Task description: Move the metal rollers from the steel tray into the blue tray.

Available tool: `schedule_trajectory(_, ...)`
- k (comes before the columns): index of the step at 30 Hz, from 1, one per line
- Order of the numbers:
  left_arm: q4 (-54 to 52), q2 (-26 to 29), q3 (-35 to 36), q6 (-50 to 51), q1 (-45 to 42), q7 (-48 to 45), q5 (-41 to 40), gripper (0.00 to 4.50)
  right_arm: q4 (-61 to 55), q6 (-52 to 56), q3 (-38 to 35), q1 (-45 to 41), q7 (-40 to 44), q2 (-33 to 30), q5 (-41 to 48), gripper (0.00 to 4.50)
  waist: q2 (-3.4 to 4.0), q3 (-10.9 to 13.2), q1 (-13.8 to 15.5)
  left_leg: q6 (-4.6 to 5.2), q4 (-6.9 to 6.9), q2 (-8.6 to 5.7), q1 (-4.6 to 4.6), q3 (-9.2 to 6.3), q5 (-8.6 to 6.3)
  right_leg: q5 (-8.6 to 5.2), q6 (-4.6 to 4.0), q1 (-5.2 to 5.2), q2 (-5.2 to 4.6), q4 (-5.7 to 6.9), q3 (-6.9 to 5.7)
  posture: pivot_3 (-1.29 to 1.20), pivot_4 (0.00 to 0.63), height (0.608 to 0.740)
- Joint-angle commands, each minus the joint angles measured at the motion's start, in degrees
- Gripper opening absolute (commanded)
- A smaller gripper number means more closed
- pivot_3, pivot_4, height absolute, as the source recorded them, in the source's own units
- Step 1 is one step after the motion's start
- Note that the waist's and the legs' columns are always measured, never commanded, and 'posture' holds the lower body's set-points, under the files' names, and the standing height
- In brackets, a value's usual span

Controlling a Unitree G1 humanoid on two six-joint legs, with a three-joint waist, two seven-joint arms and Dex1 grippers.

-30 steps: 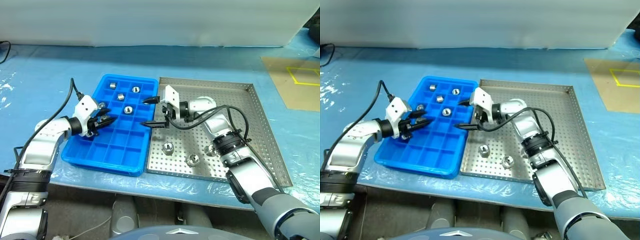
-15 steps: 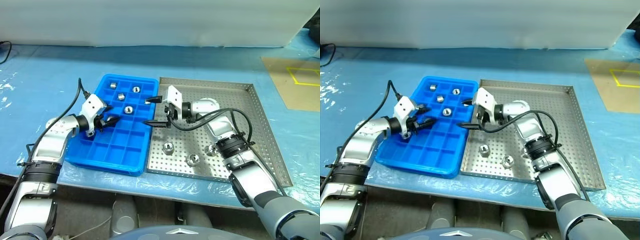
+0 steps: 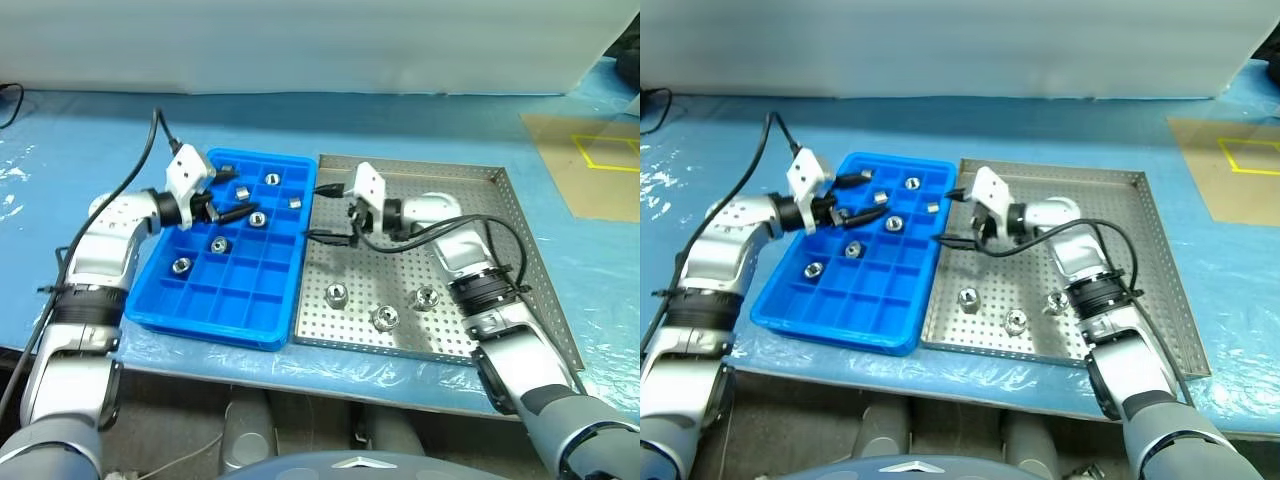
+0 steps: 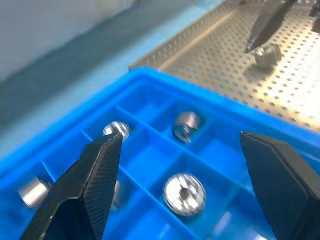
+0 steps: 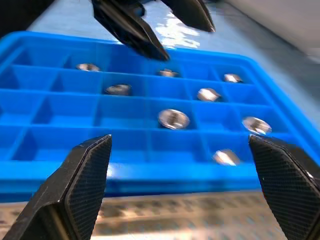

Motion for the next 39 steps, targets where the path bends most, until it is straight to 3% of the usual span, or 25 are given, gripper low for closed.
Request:
schedule_trajectory(1,12.03,-4.92,-2.95,-8.62,-7.15,1.72,4.20,3.95,-3.92,1.26,-4.26,0.43,-3.50,-2.23,0.54,4.50,-0.02,-0.01,-0.54,0.00,0.02,-0.02,0.01,0.00,0.00,0.00,0.00,0.02,0.00,0.01,0.01,-0.14,0.150,0.740)
schedule_trajectory(10,38.06,-19.19,-4.94,-20.23,-23.07,3.87,8.98,3.95,-23.75,11.60,-10.93,14.56,-10.84,-9.19,1.94,4.50,-0.07,0.01,-3.82,0.28,0.09,-0.09,-0.12,0.01,-0.15,0.28,0.44,0.02,0.11,-0.30,0.29,-0.42,0.150,0.740)
schedule_trajectory(13,41.77,-22.87,-5.74,-21.76,-25.21,-1.30,9.76,3.95,-32.88,16.78,-15.07,21.65,-14.56,-10.90,2.81,4.50,-0.07,0.01,-5.33,0.40,0.08,-0.14,-0.07,0.09,-0.22,0.29,0.47,0.08,0.11,-0.45,0.43,-0.53,0.150,0.740)
schedule_trajectory(16,44.49,-25.30,-5.51,-22.49,-26.78,-0.12,10.82,3.95,-40.15,20.74,-18.18,27.99,-17.43,-11.47,3.83,4.50,-0.08,0.01,-6.98,0.51,0.10,-0.14,0.01,0.22,-0.29,0.22,0.36,0.12,0.11,-0.51,0.55,-0.60,0.150,0.740)
schedule_trajectory(19,47.56,-27.22,-6.67,-22.71,-27.82,5.29,13.99,3.95,-46.12,23.98,-20.15,33.17,-20.65,-11.05,4.38,4.50,-0.08,0.01,-8.48,0.59,0.24,-0.12,0.05,0.29,-0.33,0.21,0.37,0.13,0.12,-0.55,0.59,-0.65,0.150,0.740)
schedule_trajectory(24,51.31,-30.15,-6.64,-19.10,-29.93,22.57,18.25,3.95,-52.01,27.26,-22.21,38.43,-24.38,-10.60,5.38,4.50,-0.08,0.01,-10.90,1.10,0.82,-0.19,-0.01,0.46,-0.64,0.21,0.80,0.16,0.09,-0.56,0.57,-0.71,0.150,0.740)
schedule_trajectory(31,52.45,-32.80,-6.10,-16.26,-27.94,23.70,19.68,3.95,-53.01,27.92,-22.47,39.84,-26.13,-11.35,5.88,4.50,-0.06,0.00,-14.58,1.45,0.95,-0.35,-0.29,0.49,-0.85,0.22,1.07,0.16,0.01,-0.93,0.65,-0.71,0.150,0.740)
schedule_trajectory(39,52.97,-30.77,-7.09,-12.84,-25.74,28.19,23.73,3.95,-52.32,27.67,-21.45,38.54,-26.28,-11.76,6.03,4.50,-0.02,-0.02,-17.59,2.03,0.82,-0.37,-0.64,0.48,-0.96,0.49,0.83,0.17,0.00,-1.64,0.56,-0.69,0.150,0.740)
